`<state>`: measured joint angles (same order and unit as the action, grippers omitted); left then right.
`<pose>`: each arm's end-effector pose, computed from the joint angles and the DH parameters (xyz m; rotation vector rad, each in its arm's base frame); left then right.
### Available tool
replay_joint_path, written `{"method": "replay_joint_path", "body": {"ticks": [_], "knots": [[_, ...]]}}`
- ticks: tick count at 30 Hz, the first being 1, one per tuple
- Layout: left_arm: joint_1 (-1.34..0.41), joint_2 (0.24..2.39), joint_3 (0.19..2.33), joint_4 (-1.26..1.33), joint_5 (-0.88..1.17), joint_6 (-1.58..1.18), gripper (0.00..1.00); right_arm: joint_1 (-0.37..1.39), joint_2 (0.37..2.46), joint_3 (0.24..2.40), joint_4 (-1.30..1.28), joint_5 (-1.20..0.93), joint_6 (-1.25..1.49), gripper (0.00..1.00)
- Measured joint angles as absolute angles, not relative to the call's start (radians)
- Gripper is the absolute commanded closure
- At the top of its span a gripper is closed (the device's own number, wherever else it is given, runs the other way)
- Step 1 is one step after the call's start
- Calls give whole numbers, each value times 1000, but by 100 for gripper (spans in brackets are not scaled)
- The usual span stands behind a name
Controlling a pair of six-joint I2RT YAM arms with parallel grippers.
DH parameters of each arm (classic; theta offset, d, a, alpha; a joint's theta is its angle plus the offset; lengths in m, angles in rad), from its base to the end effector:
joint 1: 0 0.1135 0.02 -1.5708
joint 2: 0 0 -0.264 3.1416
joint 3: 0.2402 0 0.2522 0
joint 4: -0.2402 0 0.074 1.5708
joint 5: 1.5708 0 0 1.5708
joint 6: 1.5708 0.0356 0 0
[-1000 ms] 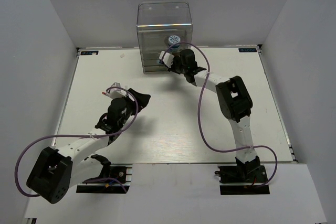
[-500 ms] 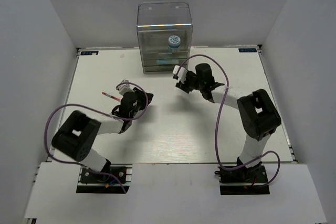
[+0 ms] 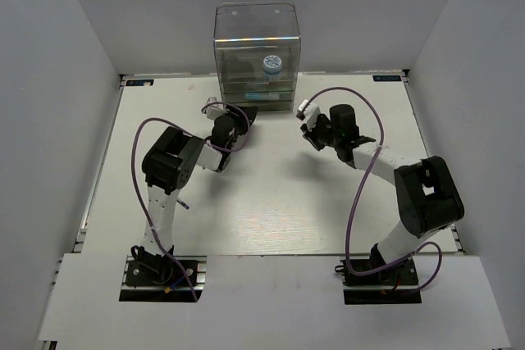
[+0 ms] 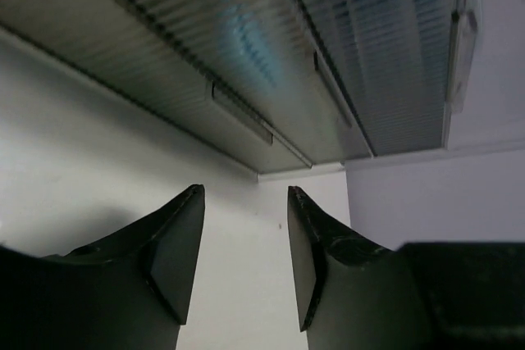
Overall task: Sort the stationery into containers
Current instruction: Open the drawer in the storage box.
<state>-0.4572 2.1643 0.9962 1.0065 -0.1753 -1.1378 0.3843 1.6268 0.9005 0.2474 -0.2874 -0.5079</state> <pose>0.3854 -0.1827 0.1130 -0.7424 1.6856 -1.0047 0.3242 0.1420 0.2094 -1.0355 1.7522 0.2167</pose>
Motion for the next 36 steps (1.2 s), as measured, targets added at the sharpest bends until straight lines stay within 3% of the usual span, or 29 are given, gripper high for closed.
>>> {"method": "replay_joint_path", "body": {"ticks": [7,21,24,26,30,33,36], "knots": [[-436,2265,1191,946,-167,-1146,44,350,1611,892,238,-287,-496,80],[-422,2319,1261,849,-136,-1161,63,320,1609,892,235,-292,-496,82],[-422,2319,1267,846,-134,-1163,63,320,1609,892,234,-292,-496,82],[-421,2320,1272,844,-136,-1164,53,320,1609,892,234,-295,-497,82],[-417,2320,1276,842,-141,-1172,48,320,1609,892,234,-298,-496,82],[-417,2323,1276,843,-141,-1179,48,320,1609,890,234,-300,-496,82],[-417,2333,1277,846,-142,-1192,57,320,1608,885,233,-302,-497,82]]}}
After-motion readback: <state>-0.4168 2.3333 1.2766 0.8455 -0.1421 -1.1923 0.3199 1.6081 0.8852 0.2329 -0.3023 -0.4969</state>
